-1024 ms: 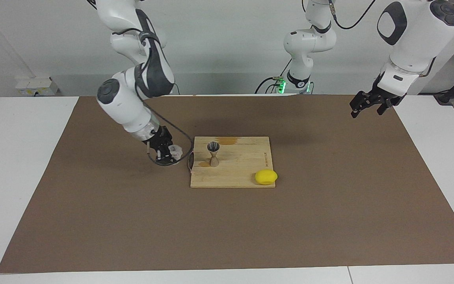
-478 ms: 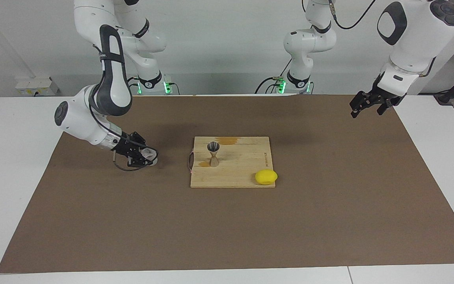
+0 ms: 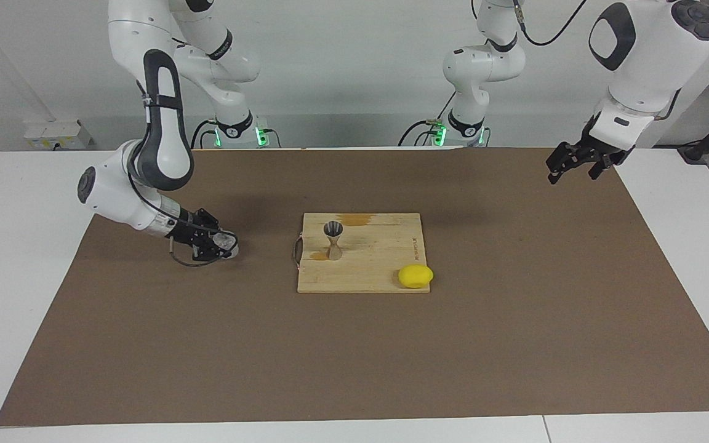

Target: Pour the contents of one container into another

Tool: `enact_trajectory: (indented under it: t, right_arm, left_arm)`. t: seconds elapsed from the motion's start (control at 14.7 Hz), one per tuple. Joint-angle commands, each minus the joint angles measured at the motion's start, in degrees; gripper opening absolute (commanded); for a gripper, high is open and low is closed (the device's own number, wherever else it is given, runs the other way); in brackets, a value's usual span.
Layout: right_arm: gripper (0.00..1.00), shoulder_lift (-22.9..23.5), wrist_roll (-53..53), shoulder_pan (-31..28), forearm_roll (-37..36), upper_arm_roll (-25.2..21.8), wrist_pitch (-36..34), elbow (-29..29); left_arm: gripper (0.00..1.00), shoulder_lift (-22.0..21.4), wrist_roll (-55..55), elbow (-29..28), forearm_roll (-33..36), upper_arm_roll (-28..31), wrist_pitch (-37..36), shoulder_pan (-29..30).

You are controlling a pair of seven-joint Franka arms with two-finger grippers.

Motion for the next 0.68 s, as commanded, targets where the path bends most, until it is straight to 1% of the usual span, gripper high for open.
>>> enact_trajectory:
  t: [0.0, 0.14, 0.27, 0.48, 0.61]
  right_arm:
    - [0.96, -0.8, -1.8, -0.6, 1.9, 0.5, 1.4, -1.4]
    - [0.99, -1.4, -1.8, -2.0, 1.3, 0.4, 1.1, -1.9]
    - [0.99, -2.8, -1.8, -3.3, 0.9, 0.3, 0.8, -1.8]
    - [0.99, -6.3, -1.8, -3.3, 0.5, 0.2, -0.7, -1.8]
    - [0.99, -8.2, -3.0, -1.9, -3.9, 0.5, -2.3, -1.7]
  left_arm:
    - [1.0, 0.5, -0.6, 1.0, -0.7, 0.6, -0.3, -0.7]
    - [1.0, 0.5, -0.6, 0.9, -0.7, 0.6, -0.3, -0.7]
    - [1.0, 0.5, -0.6, 0.9, -0.7, 0.6, -0.3, -0.7]
    - [1.0, 0.5, -0.7, 1.0, -0.7, 0.6, -0.3, -0.7]
    - [1.0, 0.5, -0.7, 1.0, -0.7, 0.5, -0.3, -0.7]
